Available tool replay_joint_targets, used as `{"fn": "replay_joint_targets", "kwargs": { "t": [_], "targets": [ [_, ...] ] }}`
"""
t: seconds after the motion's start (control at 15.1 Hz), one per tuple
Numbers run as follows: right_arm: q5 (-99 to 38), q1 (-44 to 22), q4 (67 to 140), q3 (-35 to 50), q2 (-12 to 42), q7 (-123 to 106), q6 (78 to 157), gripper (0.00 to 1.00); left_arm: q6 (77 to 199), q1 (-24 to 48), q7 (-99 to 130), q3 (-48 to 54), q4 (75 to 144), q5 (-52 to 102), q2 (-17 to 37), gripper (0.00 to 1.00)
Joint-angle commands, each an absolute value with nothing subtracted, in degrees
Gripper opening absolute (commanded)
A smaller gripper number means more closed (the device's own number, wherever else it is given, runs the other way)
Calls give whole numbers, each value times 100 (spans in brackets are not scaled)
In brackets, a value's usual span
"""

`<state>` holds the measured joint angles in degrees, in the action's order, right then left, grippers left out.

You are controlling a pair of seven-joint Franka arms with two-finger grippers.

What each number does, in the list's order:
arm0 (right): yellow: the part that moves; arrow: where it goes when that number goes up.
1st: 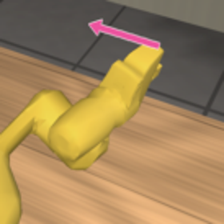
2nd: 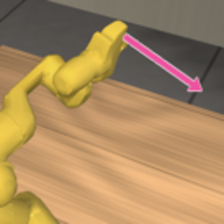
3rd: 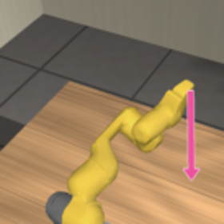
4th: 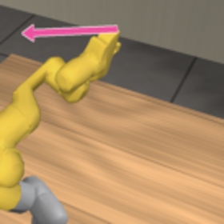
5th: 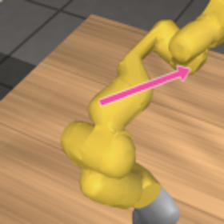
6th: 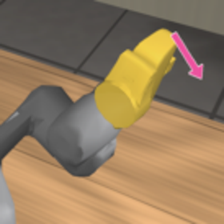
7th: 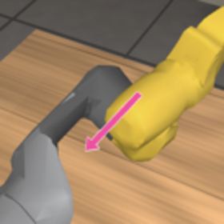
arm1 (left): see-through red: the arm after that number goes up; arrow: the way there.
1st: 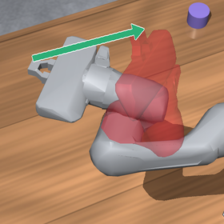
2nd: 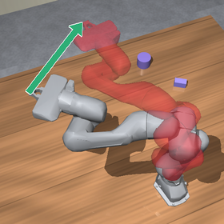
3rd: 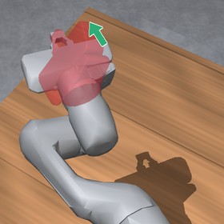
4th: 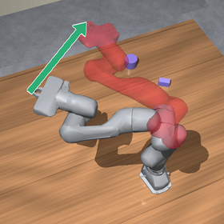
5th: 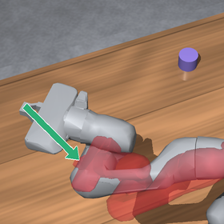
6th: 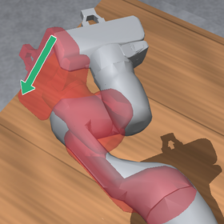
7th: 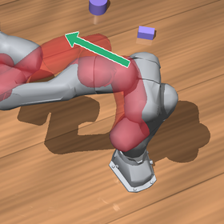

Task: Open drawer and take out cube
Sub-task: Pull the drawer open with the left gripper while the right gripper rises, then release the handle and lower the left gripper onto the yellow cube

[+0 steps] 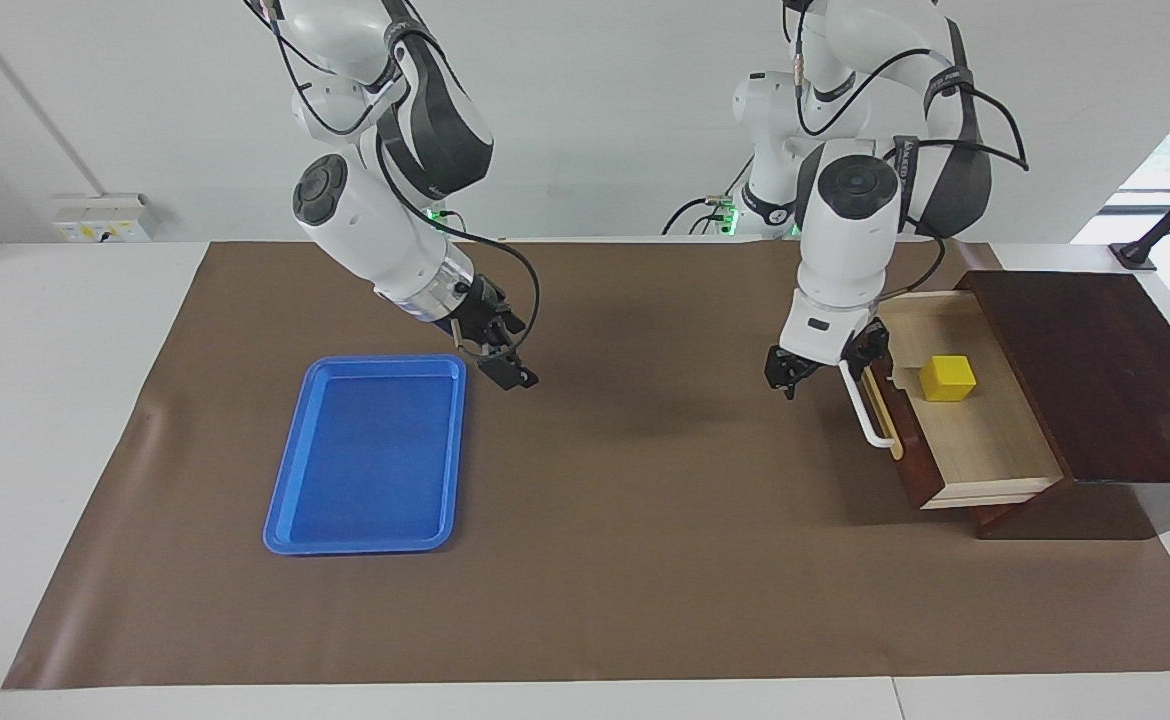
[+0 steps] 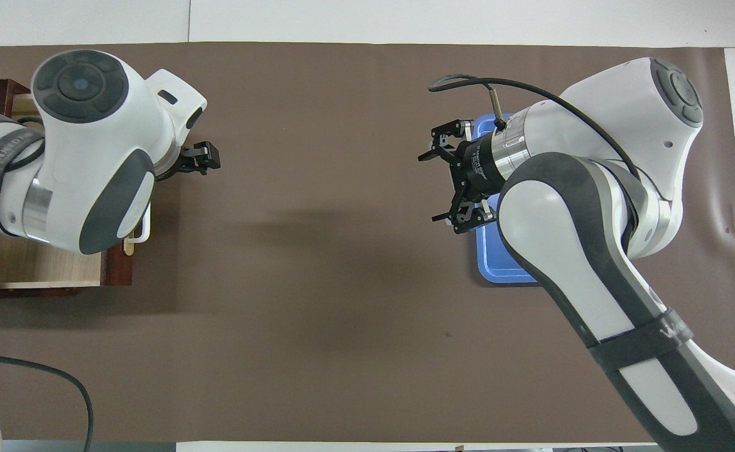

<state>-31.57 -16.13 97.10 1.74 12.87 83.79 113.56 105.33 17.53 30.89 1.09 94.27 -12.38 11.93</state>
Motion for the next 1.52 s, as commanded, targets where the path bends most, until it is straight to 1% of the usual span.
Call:
{"fn": "replay_joint_targets", "kwargs": {
  "t": [0.0, 0.07, 0.2, 0.33, 0.6, 0.66, 0.8, 0.93, 1.13, 1.26, 1.46],
  "targets": [
    [-3287, -1591, 8766, 193, 1888, 8629, 11049, 100, 10213, 1137, 3470, 88, 8860, -688, 1293, 100],
    [-3287, -1695, 8545, 193, 2038, 8840, 11013, 100, 10169, 829, 3646, 88, 8825, -459, 1170, 100],
    [-3270, -1854, 8543, 193, 2057, 8938, 11083, 100, 10160, 275, 3910, 88, 8850, -212, 1029, 100],
    [-3269, -1872, 8569, 193, 2057, 8947, 11109, 100, 10247, 97, 4680, 62, 9016, -202, 950, 100],
    [-3278, -1898, 8639, 193, 2057, 8956, 11302, 100, 10888, -281, 6491, 61, 9684, -211, 704, 100],
    [-3278, -1898, 8640, 193, 2057, 8956, 11320, 100, 11038, -290, 6930, 53, 9912, -220, 642, 100],
    [-3270, -1898, 8640, 193, 2057, 8956, 11320, 100, 11249, -299, 7626, 35, 10159, -228, 624, 100],
    [-3270, -1890, 8640, 193, 2057, 8956, 11312, 100, 11259, -369, 7918, 35, 10204, -229, 668, 100],
    [-3270, -1881, 8631, 193, 2057, 8956, 11285, 100, 11320, -404, 8278, 35, 10449, -255, 650, 100],
    [-3278, -1881, 8631, 193, 2048, 8956, 11285, 100, 11347, -404, 8279, 35, 10651, -272, 633, 100],
    [-3278, -1881, 8631, 193, 2048, 8956, 11294, 100, 11443, -413, 8279, 26, 10748, -430, 624, 100]
  ]
}}
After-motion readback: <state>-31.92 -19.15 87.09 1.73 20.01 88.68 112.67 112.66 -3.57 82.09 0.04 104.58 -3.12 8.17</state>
